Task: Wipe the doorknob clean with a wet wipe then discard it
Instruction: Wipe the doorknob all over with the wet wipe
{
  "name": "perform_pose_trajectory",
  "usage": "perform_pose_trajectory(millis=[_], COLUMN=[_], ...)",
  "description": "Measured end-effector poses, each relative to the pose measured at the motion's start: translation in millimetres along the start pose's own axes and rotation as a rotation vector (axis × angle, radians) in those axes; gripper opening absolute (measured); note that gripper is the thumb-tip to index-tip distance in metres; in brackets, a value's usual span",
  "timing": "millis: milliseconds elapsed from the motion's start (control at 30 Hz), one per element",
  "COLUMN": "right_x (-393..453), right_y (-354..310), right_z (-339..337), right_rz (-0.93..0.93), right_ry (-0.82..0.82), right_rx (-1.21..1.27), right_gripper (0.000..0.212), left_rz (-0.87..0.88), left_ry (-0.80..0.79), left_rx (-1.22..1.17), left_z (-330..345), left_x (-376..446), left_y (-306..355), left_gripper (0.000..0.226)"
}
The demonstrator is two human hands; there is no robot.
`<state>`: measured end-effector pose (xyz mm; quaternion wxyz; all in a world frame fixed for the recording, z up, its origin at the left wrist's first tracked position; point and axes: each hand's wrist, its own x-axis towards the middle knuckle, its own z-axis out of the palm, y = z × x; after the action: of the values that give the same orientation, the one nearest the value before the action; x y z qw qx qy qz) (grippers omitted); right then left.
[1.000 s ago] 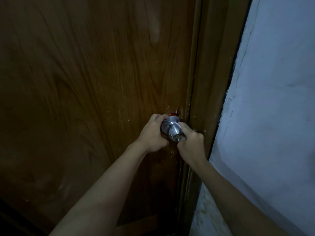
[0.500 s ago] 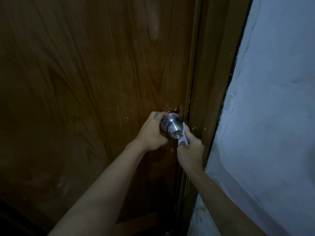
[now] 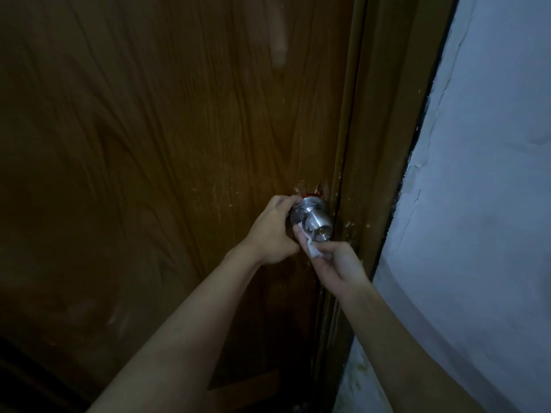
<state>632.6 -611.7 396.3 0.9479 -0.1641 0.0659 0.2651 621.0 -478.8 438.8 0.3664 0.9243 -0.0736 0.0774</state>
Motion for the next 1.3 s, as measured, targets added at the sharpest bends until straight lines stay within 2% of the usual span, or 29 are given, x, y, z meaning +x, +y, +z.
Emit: perform_pose_trajectory(millis=[133, 267, 367, 433, 500, 633, 700, 933, 1067, 1200, 1300], right_x=[-5.8, 7.6, 7.3, 3.1, 0.6, -4.2, -3.7, 13.6, 4.9, 11.5, 10.3], right_y=[-8.5, -11.5, -5.9, -2.0, 3.2, 17.0, 20.6, 4.4, 4.0, -2.5, -2.2], right_z=[3.2, 10.5, 12.9, 15.3, 13.2, 1.8, -5.6, -7.5, -24.4, -10.6, -9.1], right_rz=[0.004, -0.097, -0.147, -0.242, -0.439, -1.033, -1.128, -1.096, -1.184, -1.061, -1.161], right_ry=[0.039, 0.196, 0.220, 0.324, 0.405, 0.263, 0.213, 0.134, 0.066, 0.116, 0.011], right_rx=[-0.043, -0.197, -0.299, -0.570, -0.900, -1.659, -1.834, -1.944, -2.029, -1.968, -2.055], right_gripper=[0.027, 0.045, 0.046, 0.043, 0.035, 0.044, 0.053, 0.055, 0.063, 0.058, 0.056], left_rz=[-0.013, -0.024, -0.028, -0.030, -0.038, -0.026, -0.027, -0.044, -0.029, -0.028, -0.015], left_ry=[-0.039, -0.066, -0.082, -0.086, -0.075, -0.055, -0.051, -0.037, -0.029, 0.007, 0.028], left_rx=[0.016, 0.024, 0.009, 0.001, -0.009, 0.003, 0.008, -0.022, -0.024, -0.045, -0.048], left_z=[-3.1, -6.8, -8.4, -8.9, -7.6, -5.5, -5.1, -2.3, -1.6, 2.1, 5.5], left_x=[1.2, 2.9, 2.7, 2.8, 2.6, 2.0, 2.3, 2.1, 1.2, 0.6, -0.4], left_y=[-1.7, -2.0, -1.4, -1.7, -2.8, -4.0, -3.9, -1.7, -1.9, -3.9, -5.7], left_gripper=[0.086, 0.087, 0.087, 0.087, 0.087, 0.087, 0.086, 0.087, 0.086, 0.086, 0.085])
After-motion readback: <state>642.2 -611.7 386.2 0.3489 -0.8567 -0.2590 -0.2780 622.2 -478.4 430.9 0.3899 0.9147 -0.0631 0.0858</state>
